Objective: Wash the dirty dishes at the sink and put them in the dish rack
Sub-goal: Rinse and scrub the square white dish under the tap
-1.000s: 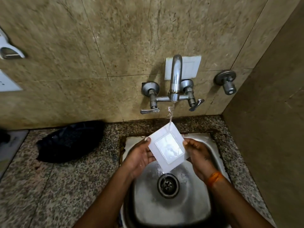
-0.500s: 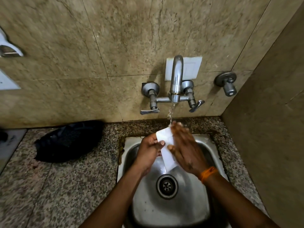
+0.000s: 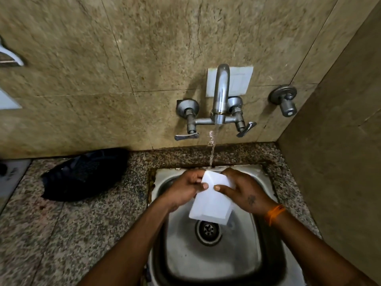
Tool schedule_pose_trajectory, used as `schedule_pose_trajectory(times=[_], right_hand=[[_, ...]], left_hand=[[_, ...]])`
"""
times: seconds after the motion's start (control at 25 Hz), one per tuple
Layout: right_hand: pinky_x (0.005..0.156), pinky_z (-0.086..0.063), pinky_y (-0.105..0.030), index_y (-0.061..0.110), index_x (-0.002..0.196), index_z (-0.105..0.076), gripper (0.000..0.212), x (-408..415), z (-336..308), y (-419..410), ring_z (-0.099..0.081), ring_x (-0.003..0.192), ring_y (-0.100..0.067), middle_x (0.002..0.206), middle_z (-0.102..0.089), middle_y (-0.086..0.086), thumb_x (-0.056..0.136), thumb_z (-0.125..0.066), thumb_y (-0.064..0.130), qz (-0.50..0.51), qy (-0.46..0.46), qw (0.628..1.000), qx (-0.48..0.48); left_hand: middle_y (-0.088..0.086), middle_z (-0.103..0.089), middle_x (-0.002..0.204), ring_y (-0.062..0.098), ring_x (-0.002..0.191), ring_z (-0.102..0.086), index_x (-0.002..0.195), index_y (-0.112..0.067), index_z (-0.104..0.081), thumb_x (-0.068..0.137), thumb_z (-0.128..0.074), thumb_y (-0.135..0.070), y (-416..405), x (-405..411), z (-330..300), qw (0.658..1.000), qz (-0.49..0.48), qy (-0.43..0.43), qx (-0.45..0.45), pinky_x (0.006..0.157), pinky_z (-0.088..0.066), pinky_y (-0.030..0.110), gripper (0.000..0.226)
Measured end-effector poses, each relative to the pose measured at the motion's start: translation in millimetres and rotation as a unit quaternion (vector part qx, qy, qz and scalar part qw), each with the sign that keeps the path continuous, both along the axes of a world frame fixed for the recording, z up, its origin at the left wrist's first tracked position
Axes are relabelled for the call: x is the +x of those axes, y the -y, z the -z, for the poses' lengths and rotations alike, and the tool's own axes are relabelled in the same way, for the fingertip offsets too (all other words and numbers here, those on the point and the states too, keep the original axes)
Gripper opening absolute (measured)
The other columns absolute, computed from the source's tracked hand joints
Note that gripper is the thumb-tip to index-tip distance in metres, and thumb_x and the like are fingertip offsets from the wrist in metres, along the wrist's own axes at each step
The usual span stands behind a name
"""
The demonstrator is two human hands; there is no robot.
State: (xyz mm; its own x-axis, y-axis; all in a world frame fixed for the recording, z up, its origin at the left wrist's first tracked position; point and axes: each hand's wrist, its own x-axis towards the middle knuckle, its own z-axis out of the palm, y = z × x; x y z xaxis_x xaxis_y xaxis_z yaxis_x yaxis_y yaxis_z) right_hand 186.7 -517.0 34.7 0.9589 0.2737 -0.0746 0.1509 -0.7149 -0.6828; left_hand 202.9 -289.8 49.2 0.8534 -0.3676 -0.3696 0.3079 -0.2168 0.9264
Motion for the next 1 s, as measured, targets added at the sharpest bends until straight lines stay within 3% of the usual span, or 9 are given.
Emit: schedule_pose_trajectory(times=[0.16,0.28,0.36,0.44,0.64,0.76,0.84,0.92,1.0], right_hand=[[0.073,-0.048,-0.041,0.013,0.090,-0.068,0.026,5,0,-3,-0.066,0.077,-0.023,0.088,-0.073,-0.006,0.090,-0.075,0.038,0.135,-0.112,0.943,0.283],[0.073,-0.044,-0.041,0.014,0.086,-0.072,0.016,1,4,-20,-0.058,0.075,-0.023,0.083,-0.070,-0.008,0.097,-0.068,0.024,0.233,-0.082,0.876,0.415],[0.079,-0.054,-0.039,0.009,0.100,-0.072,0.032,-5,6,-32,-0.068,0.087,-0.023,0.099,-0.075,-0.011,0.092,-0.072,0.040,0.262,-0.061,0.832,0.486],[0.088,-0.057,-0.039,0.007,0.112,-0.071,0.054,-12,8,-37,-0.070,0.101,-0.025,0.109,-0.075,-0.015,0.085,-0.074,0.052,0.272,-0.063,0.805,0.523],[0.096,-0.052,-0.059,0.006,0.108,-0.073,0.021,-32,9,-26,-0.068,0.101,-0.037,0.109,-0.074,-0.022,0.103,-0.058,0.020,0.297,-0.040,0.817,0.493],[0.095,-0.052,-0.058,0.008,0.111,-0.073,0.021,-31,7,-35,-0.068,0.102,-0.032,0.111,-0.074,-0.022,0.103,-0.057,0.020,0.282,-0.039,0.837,0.468],[0.096,-0.054,-0.050,0.007,0.113,-0.073,0.023,-27,3,-38,-0.068,0.106,-0.033,0.113,-0.075,-0.017,0.105,-0.055,0.020,0.261,-0.042,0.845,0.465],[0.092,-0.052,-0.045,0.007,0.108,-0.074,0.021,-23,-5,-31,-0.068,0.097,-0.029,0.108,-0.076,-0.015,0.103,-0.058,0.019,0.253,-0.055,0.842,0.474],[0.083,-0.050,-0.040,0.005,0.100,-0.075,0.017,-17,-12,-16,-0.066,0.086,-0.024,0.098,-0.076,-0.013,0.100,-0.062,0.016,0.245,-0.064,0.848,0.466]], left_hand=[[0.014,-0.072,0.123,0.031,0.115,-0.066,0.128,-0.015,-0.069,0.100,-0.056,-0.008,23,21,-1,0.988,-0.037,0.125,0.080,0.099,-0.050,0.038,0.031],[0.017,-0.029,0.166,0.032,0.155,-0.024,0.161,-0.013,-0.029,0.102,-0.026,-0.056,62,9,2,0.918,0.020,0.278,0.282,0.126,-0.019,0.042,0.073],[0.006,0.013,0.172,0.022,0.158,0.017,0.165,-0.019,0.002,0.094,-0.006,-0.075,80,-9,2,0.899,0.070,0.314,0.296,0.128,0.011,0.039,0.091],[-0.002,0.021,0.170,0.015,0.155,0.026,0.164,-0.023,0.008,0.092,0.000,-0.077,86,-18,8,0.887,0.075,0.342,0.302,0.125,0.017,0.035,0.091],[0.009,-0.009,0.173,0.026,0.159,-0.006,0.164,-0.017,-0.010,0.095,-0.006,-0.072,51,-3,15,0.919,-0.040,0.160,0.359,0.129,-0.004,0.043,0.089],[0.007,0.003,0.173,0.025,0.160,0.008,0.164,-0.014,-0.002,0.084,0.007,-0.081,65,-16,3,0.902,0.029,0.249,0.352,0.129,0.004,0.046,0.105],[0.012,-0.013,0.172,0.028,0.159,-0.008,0.164,-0.013,-0.014,0.088,0.005,-0.077,71,-6,-7,0.902,0.033,0.275,0.332,0.129,-0.006,0.046,0.101],[0.018,-0.052,0.151,0.034,0.139,-0.048,0.148,-0.013,-0.049,0.100,-0.010,-0.065,62,16,-15,0.912,0.005,0.250,0.326,0.116,-0.035,0.041,0.081],[0.017,-0.072,0.110,0.029,0.097,-0.065,0.114,-0.014,-0.071,0.107,-0.034,-0.053,40,34,-17,0.964,-0.016,0.142,0.226,0.087,-0.046,0.038,0.054]])
